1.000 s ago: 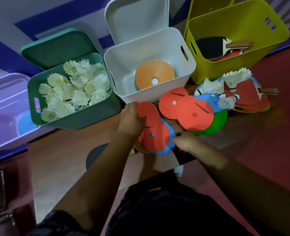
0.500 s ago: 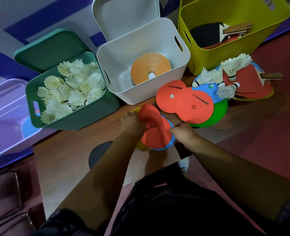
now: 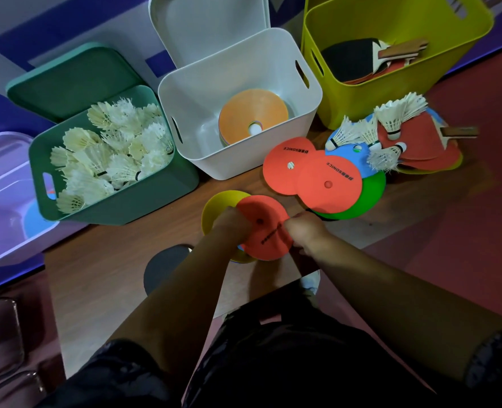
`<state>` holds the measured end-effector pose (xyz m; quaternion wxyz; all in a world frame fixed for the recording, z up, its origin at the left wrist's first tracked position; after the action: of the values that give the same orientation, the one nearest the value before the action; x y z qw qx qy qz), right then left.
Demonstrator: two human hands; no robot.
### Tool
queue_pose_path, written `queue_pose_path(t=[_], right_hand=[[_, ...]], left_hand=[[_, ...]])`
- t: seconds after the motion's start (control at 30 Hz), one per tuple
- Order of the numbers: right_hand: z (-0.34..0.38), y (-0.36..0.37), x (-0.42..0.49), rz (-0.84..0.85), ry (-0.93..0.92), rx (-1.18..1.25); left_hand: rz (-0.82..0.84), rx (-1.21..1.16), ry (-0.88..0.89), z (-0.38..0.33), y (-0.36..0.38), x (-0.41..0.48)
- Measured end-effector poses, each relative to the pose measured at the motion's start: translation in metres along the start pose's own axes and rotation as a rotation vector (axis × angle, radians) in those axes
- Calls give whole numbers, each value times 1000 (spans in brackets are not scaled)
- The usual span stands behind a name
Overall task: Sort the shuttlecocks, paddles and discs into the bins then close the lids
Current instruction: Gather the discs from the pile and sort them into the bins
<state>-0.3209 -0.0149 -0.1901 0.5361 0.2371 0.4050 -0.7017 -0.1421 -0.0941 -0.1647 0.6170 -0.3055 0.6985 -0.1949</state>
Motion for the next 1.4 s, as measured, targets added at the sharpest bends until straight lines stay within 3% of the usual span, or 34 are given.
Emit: queue_pose_path(t=[0.1, 0.27, 0.43, 0.6, 0.83, 0.97, 1.13, 1.4], right_hand=[[2, -1, -1, 11, -22, 0], [3, -3, -1, 27, -99, -32], [4, -6, -4, 19, -136, 8], [1, -8, 0, 36, -23, 23], [4, -14, 4, 96, -59, -41], [8, -24, 4, 144, -147, -30], [19, -33, -13, 286, -117, 27], [29, -76, -27, 4, -449, -127]], left_hand=[[-94, 30, -24, 3, 10, 22], [-82, 151, -64, 14, 25, 47], [-64, 5, -8, -4, -2, 8], [-112, -176, -8, 2, -6, 18], [53, -256, 119, -5, -16, 14], [102, -411, 216, -1, -21, 4], [136, -623, 363, -5, -30, -12], [76, -738, 484, -36, -30, -30]])
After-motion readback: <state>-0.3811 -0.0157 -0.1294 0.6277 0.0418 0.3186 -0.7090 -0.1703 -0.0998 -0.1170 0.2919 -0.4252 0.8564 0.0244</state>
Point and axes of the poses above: each hand's wrist, its own x-axis towards the middle knuckle, its own y-axis out of the palm, z = x × y, the point moved 4 cm from there along x, towards the middle knuckle, and after that the axes turned 3 degrees about x, right-handed, at the moved point
